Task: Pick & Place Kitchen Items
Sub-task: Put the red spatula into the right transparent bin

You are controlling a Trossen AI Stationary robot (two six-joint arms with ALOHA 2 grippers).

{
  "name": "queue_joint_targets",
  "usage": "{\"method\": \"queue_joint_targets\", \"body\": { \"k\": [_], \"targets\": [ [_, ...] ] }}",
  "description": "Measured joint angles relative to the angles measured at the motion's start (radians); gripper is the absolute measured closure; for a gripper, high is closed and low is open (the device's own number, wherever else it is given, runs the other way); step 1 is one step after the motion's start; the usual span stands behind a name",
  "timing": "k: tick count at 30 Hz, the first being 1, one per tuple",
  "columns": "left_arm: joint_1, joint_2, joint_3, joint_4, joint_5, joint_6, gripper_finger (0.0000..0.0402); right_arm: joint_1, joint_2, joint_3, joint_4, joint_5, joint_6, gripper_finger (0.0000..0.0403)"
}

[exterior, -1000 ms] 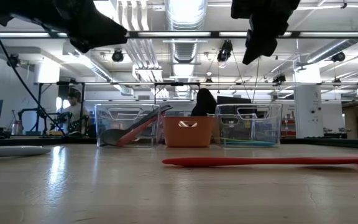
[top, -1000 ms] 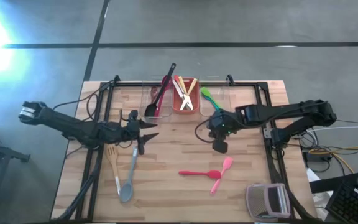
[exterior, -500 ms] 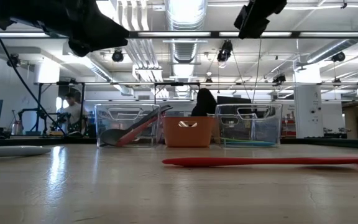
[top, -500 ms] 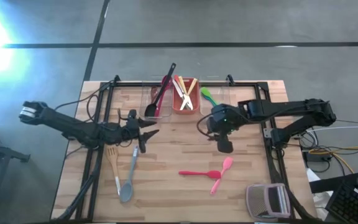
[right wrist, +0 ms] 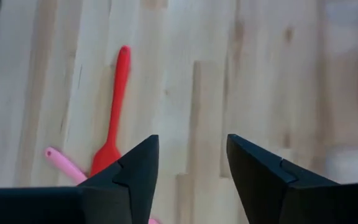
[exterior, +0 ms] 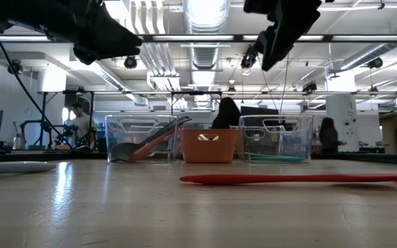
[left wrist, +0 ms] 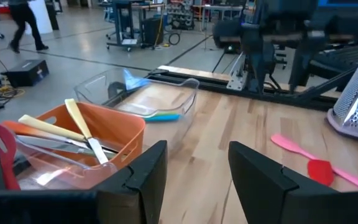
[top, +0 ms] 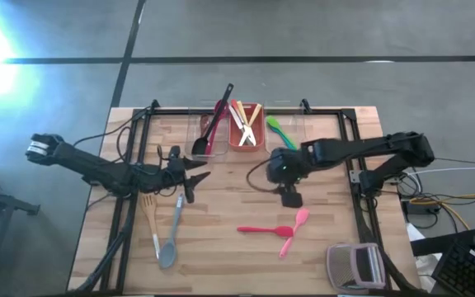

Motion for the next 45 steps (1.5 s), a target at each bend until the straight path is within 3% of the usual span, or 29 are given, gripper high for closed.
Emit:
{"method": "queue_joint_targets", "body": {
  "k": [8,17,20,27,34,36,40,45],
  "targets": [
    [0.000,-0.054,0.000,-0.075,0.000,0.022,0.0227,0.058,0.114,-0.002,-0.005,-0.003,0.165,0.0208],
    [-0.008,-0.158,0.001,-0.164,0.000,0.020,0.0227,0.148,0.157,-0.071,-0.011,0.037,0.487,0.0207],
    [-0.008,-0.168,-0.003,-0.160,-0.001,0.046,0.0227,0.156,0.152,-0.097,-0.014,0.050,0.522,0.0206],
    [-0.001,-0.177,-0.010,0.014,-0.072,0.230,0.0227,0.123,0.135,-0.089,-0.010,-0.074,0.540,0.0206],
    [0.014,-0.176,-0.010,-0.024,-0.134,0.251,0.0227,0.158,0.138,-0.106,-0.004,-0.074,0.627,0.0207],
    [0.015,-0.176,-0.012,-0.062,-0.160,0.220,0.0227,0.166,0.140,-0.111,-0.001,-0.052,0.630,0.0206],
    [0.016,-0.175,-0.016,-0.100,-0.162,0.208,0.0227,0.200,0.139,-0.121,0.008,0.091,0.659,0.0206],
    [0.016,-0.174,-0.016,-0.118,-0.159,0.184,0.0227,0.236,0.139,-0.133,0.076,0.139,0.735,0.0207]
  ]
}}
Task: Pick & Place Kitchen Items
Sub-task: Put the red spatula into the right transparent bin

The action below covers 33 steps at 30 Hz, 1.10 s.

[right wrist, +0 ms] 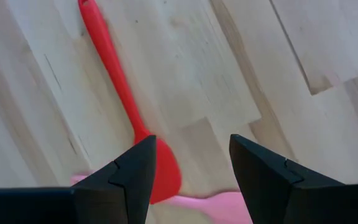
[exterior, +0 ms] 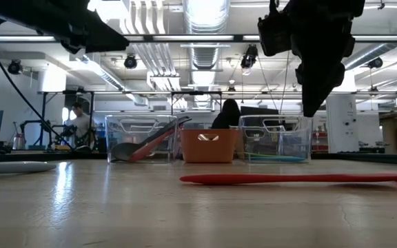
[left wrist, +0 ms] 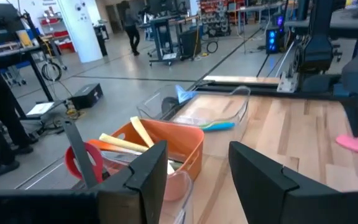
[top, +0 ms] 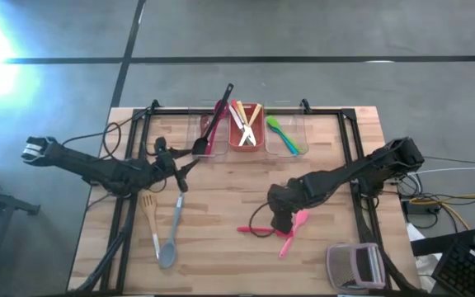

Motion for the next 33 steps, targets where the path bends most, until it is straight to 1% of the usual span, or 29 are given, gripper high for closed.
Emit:
{"method": "queue_joint_targets", "body": {
  "k": [6,11,15,21,25,33],
  "targets": [
    [0.000,0.000,0.000,-0.018,0.000,0.014,0.0227,0.022,-0.001,0.000,0.020,0.032,0.034,0.0207],
    [0.001,-0.002,0.000,0.078,0.006,0.079,0.0227,0.027,-0.001,-0.009,0.030,0.053,0.066,0.0207],
    [0.002,-0.002,0.000,0.123,0.051,0.114,0.0227,0.046,-0.002,-0.010,0.032,0.051,0.124,0.0207],
    [0.013,-0.002,0.000,0.091,0.058,0.107,0.0227,0.121,0.006,-0.012,0.042,0.052,0.212,0.0207],
    [0.027,-0.002,0.000,0.080,0.059,0.102,0.0227,0.162,0.035,-0.013,0.052,0.053,0.230,0.0207],
    [0.047,-0.001,0.000,0.056,0.058,0.057,0.0227,0.173,0.127,-0.013,0.055,0.048,0.213,0.0207]
  ]
}}
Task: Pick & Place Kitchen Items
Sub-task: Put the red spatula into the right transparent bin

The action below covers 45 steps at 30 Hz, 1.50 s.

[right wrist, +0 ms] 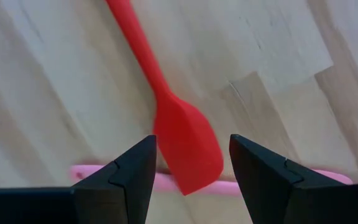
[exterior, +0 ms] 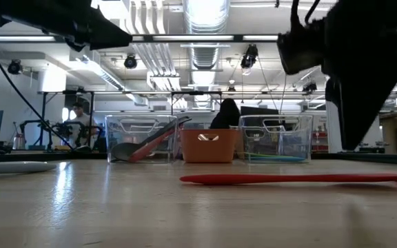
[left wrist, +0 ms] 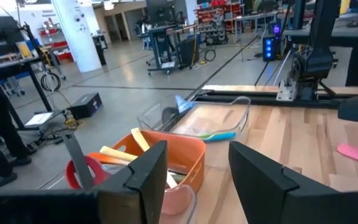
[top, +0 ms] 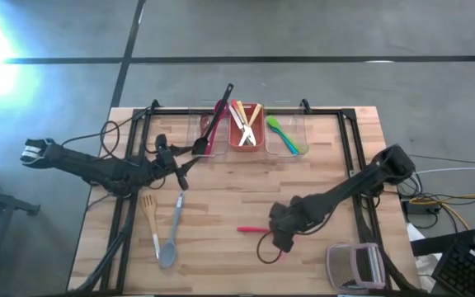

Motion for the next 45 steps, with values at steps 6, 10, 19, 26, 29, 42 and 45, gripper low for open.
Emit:
{"method": "queue_joint_targets", "body": {
  "k": [6,10,19,26,29,42,45],
  "targets": [
    [0.000,0.000,0.000,-0.013,-0.001,-0.002,0.0227,0.000,0.058,-0.001,-0.003,-0.067,0.000,0.0207],
    [0.000,0.000,0.000,-0.013,-0.001,-0.001,0.0227,0.000,0.093,-0.001,0.017,-0.083,-0.008,0.0206],
    [0.001,0.000,0.000,-0.017,-0.001,-0.006,0.0227,-0.009,0.136,0.001,0.019,-0.077,-0.026,0.0206],
    [0.001,0.000,0.000,-0.018,-0.001,-0.007,0.0227,-0.023,0.148,0.000,0.017,-0.038,-0.020,0.0206],
    [0.001,0.000,0.000,-0.018,-0.001,-0.009,0.0227,-0.027,0.148,-0.001,0.018,-0.030,-0.007,0.0206],
    [0.001,0.000,0.000,-0.022,0.000,-0.015,0.0227,-0.028,0.149,-0.003,0.016,-0.028,0.014,0.0261],
    [0.001,-0.001,0.000,-0.022,-0.001,-0.015,0.0227,-0.029,0.149,-0.004,0.013,-0.030,0.014,0.0312]
  ]
}}
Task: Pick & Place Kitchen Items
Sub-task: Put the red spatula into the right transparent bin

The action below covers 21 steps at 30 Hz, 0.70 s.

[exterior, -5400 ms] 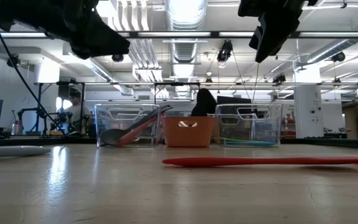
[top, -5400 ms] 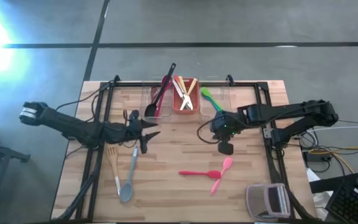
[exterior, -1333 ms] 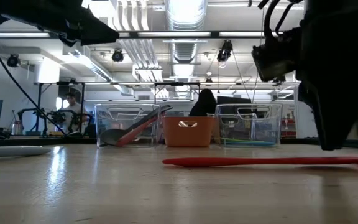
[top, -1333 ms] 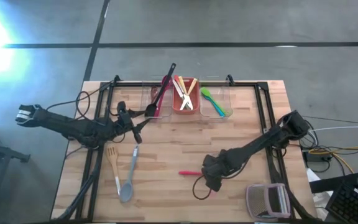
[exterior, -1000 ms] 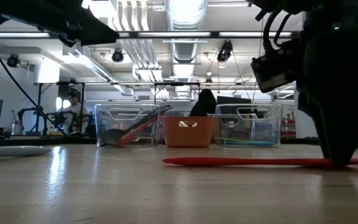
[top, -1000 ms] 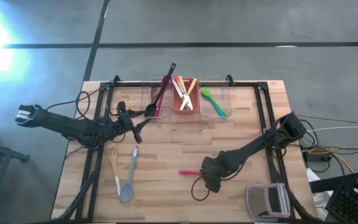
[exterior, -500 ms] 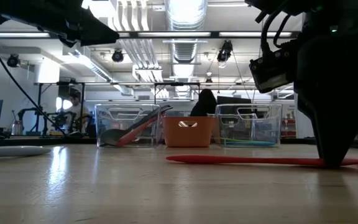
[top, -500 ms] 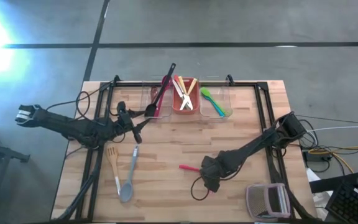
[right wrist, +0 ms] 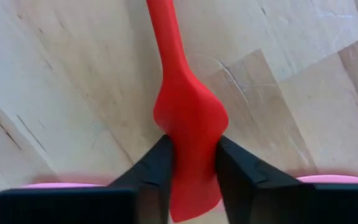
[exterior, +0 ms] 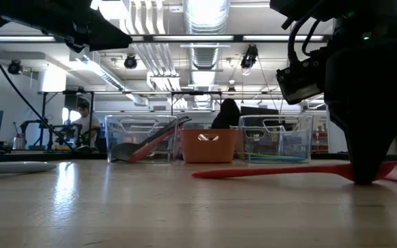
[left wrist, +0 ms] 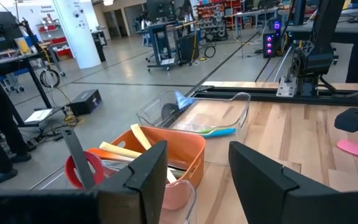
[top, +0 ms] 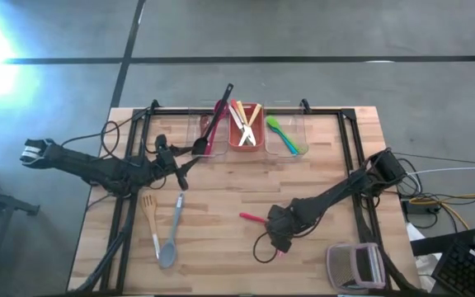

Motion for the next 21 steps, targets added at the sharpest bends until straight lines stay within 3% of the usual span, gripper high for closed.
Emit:
{"method": "queue_joint_targets", "body": {
  "k": [2,21],
  "targets": [
    [0.000,0.000,0.000,0.000,0.000,0.000,0.0227,-0.002,0.000,0.000,-0.002,-0.010,-0.007,0.0334],
    [0.000,0.000,0.000,0.000,0.000,0.005,0.0227,-0.006,-0.037,0.003,-0.015,-0.071,-0.056,0.0334]
  ]
}}
